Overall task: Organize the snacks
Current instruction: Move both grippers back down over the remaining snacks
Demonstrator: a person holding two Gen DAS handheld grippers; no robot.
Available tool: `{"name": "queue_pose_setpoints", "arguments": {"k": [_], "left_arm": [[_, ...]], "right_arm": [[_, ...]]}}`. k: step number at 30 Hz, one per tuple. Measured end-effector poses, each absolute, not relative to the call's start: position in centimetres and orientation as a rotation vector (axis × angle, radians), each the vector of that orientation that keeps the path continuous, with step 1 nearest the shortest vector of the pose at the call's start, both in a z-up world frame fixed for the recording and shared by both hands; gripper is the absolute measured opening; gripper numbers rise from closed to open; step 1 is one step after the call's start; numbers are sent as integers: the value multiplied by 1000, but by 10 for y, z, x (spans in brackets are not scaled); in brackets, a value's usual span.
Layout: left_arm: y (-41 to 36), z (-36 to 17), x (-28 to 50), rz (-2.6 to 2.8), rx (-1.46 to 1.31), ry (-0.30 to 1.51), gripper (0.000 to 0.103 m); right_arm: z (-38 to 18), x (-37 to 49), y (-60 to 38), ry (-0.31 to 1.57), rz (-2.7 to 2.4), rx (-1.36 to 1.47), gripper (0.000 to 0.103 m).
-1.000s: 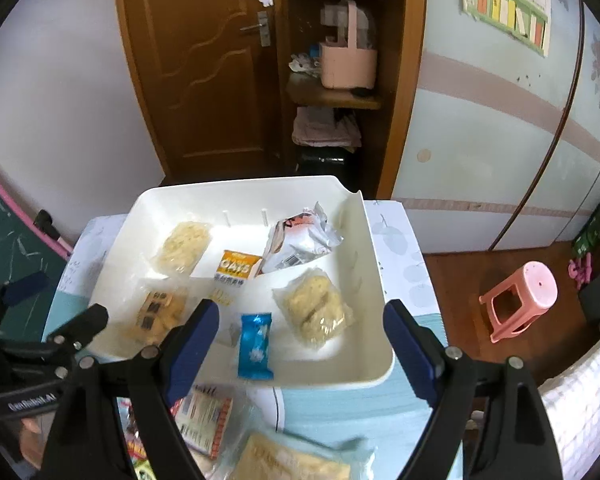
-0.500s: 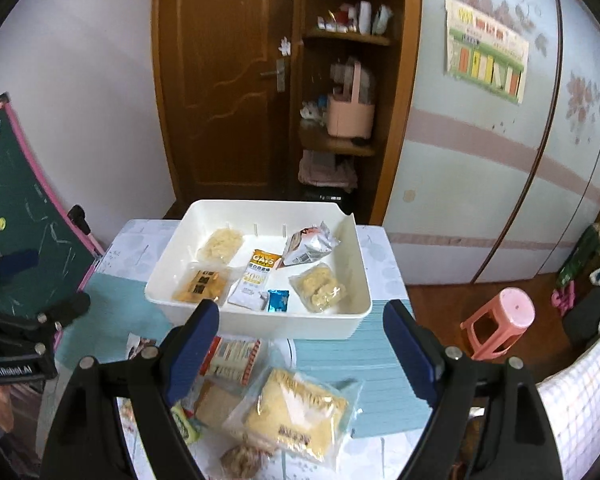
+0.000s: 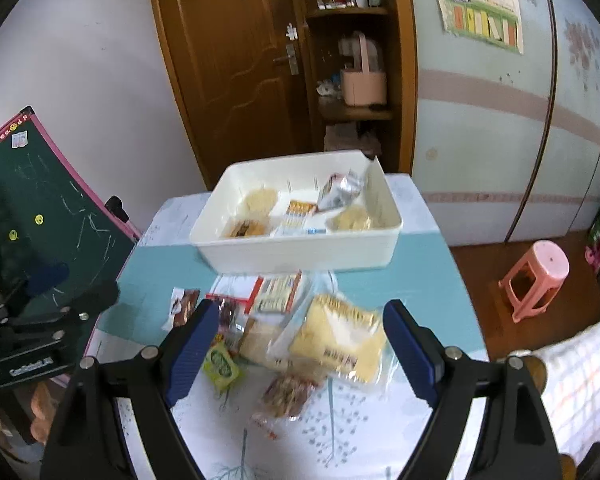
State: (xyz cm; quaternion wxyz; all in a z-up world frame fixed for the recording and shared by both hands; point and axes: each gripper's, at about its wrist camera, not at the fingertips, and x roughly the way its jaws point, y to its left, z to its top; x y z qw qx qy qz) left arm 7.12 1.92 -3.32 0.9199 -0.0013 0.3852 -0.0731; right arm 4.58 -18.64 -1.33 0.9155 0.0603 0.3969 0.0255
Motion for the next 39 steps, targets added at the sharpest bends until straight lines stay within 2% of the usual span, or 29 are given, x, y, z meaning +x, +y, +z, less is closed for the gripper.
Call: {"name": "queue_pose_setpoints", "arguments": {"k": [6, 14, 24, 32, 36, 38, 39], "left_arm": [[27, -84, 82, -137, -40, 905, 101], [35, -159, 94, -120, -62, 1093, 101], [60, -186, 114, -90, -160, 1179, 101], [58, -205, 123, -68, -149, 1214, 101], [56, -206, 124, -54, -111, 1197, 94], [55, -205, 122, -54, -108, 1184, 86], [54, -204, 121, -58, -109, 1176, 76]], "right_arm": [[-53, 32, -180, 855, 6, 114, 85], [-115, 39, -181, 1012, -6, 150, 85], [-148, 57, -173, 1099, 14, 179, 84], [-171, 68, -159, 1159, 39, 161, 77], [-173, 69, -152, 1137, 37, 110, 76], [-173, 68, -149, 1122, 37, 83, 75], [-174, 67, -148, 1115, 37, 74, 73]]}}
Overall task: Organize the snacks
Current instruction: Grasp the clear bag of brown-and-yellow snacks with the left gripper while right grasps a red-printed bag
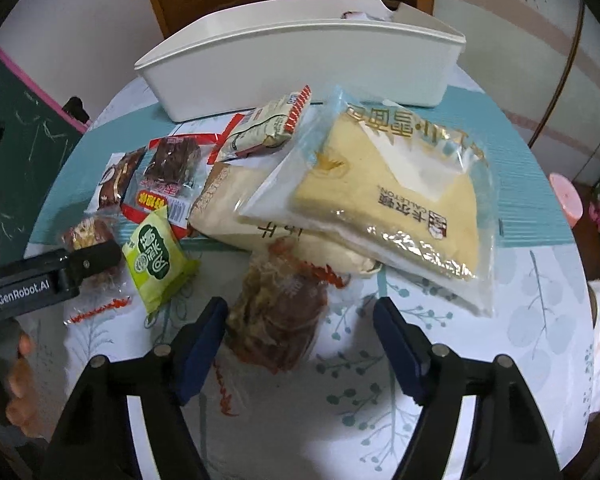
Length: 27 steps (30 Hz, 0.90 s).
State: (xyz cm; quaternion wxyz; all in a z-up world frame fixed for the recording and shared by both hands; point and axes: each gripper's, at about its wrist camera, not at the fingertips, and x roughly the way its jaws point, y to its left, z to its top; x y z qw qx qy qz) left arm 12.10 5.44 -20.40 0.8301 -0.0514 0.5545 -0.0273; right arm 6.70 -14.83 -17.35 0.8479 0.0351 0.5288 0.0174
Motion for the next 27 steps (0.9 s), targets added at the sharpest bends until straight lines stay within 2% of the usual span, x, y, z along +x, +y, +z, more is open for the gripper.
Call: {"name": "queue_pose_setpoints", "arguments": {"k": [1, 2, 3, 4, 5, 16, 27], "left_arm": [[53, -202, 119, -66, -111, 1168, 61], [52, -200, 117, -84, -121, 1161, 50], [52, -198, 115, -99, -139, 1162, 44], [51, -198, 115, -99, -144, 1168, 43], [51, -198, 114, -97, -145, 1163, 43], [43, -186, 86, -146, -140, 1148, 41], [33, -133, 73, -177, -90, 1066, 41]], "right_arm": [[-173, 66, -147, 1104, 41, 60, 68], [-173, 65, -145, 1098, 47, 49, 65], [-172, 65, -143, 1091, 58, 37, 56], [-172, 64, -141, 1085, 74, 29, 43], [-171, 63, -139, 1081, 89, 23, 36], [-164, 52, -156, 1078, 97, 91, 36], [-121, 31, -158, 993, 132, 103, 36]]}}
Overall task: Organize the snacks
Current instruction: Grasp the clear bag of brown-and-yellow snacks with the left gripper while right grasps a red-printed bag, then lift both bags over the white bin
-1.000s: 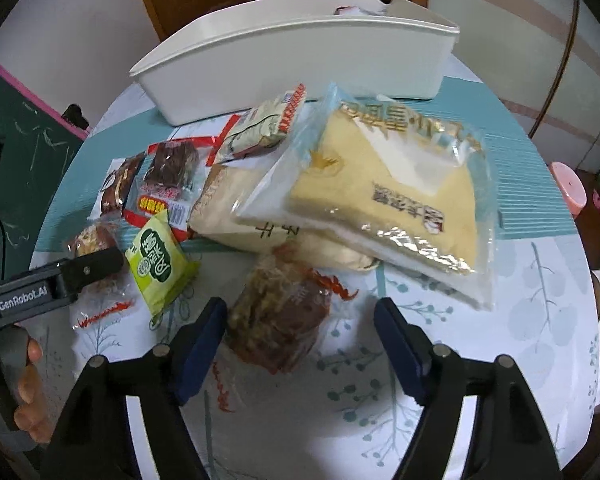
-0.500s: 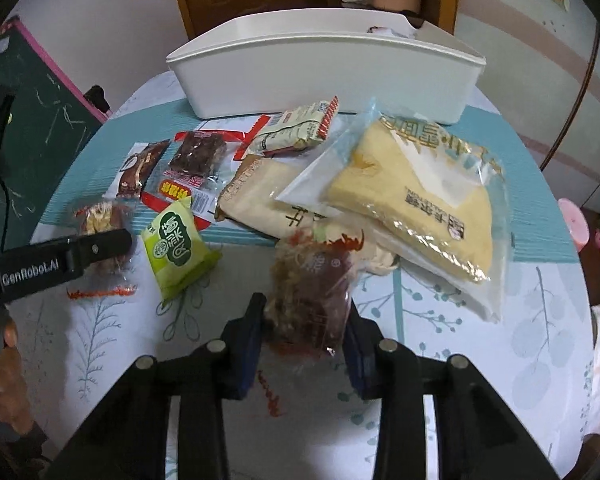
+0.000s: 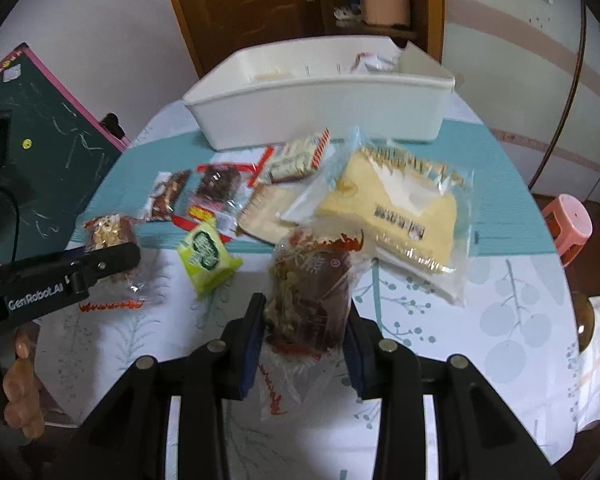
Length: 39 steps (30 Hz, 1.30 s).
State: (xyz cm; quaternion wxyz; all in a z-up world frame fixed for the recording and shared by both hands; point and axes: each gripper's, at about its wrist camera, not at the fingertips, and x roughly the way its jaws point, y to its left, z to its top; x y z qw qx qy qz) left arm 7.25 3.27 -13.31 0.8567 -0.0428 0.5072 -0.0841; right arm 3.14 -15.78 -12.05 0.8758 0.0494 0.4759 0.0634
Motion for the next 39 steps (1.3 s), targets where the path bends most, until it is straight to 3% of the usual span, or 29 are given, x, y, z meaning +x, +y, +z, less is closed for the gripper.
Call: {"name": "queue_pose_setpoints", "arguments": {"k": [12, 25, 33, 39], "left_arm": [[18, -59, 83, -195, 11, 943, 41], [-4, 66, 141, -184, 143, 704, 41], [-23, 108, 210, -145, 165, 666, 41], [-41, 89, 263, -126, 166, 710, 41]], "right_arm": [[-25, 52, -175, 818, 141, 43, 36], [115, 133, -209, 576, 26, -43, 36], [147, 193, -209, 573, -5, -16, 36], [143, 228, -202, 584, -21, -37, 36]]}}
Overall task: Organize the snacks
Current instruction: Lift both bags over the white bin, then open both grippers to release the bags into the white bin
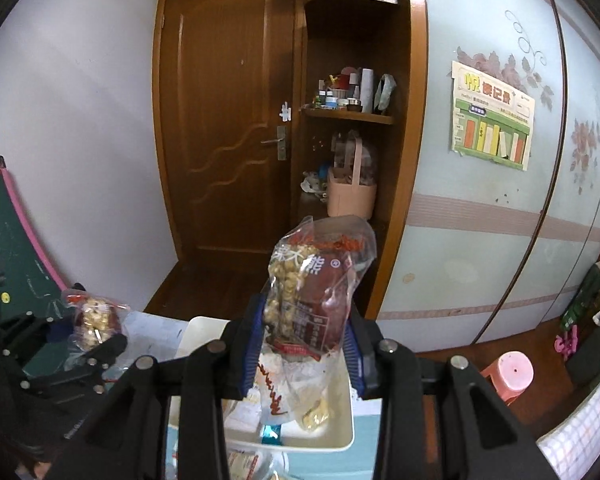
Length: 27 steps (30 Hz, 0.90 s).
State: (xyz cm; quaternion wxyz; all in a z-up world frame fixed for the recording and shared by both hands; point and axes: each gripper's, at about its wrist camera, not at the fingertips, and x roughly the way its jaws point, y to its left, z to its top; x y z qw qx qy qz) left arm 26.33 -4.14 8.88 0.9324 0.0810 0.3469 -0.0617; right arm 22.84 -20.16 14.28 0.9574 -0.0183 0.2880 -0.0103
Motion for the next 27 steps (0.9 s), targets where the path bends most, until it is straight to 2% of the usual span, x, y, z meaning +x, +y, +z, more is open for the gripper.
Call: {"name": "queue_pose_setpoints", "arguments": {"k": [11, 17, 23, 24, 26, 27], "left_arm": [[-64, -10, 299, -146, 169, 873, 41], [-76, -36, 307, -141, 208, 907, 41], [-76, -46, 312, -139, 211, 926, 43], [-76, -46, 313, -138, 211, 926, 47], [-76, -45, 311, -129, 219, 912, 67], [-76, -44, 310, -124, 224, 901, 90]], "right_arm": [[49, 277, -203, 778, -34, -44, 36], [7, 290, -201, 865, -21, -41, 36], [-6, 298, -201, 901, -11, -35, 37], [-6, 300, -203, 903, -15, -33, 37], [-9, 302, -205, 907, -12, -23, 37], [-9, 303, -207, 906, -11, -15, 40]]}}
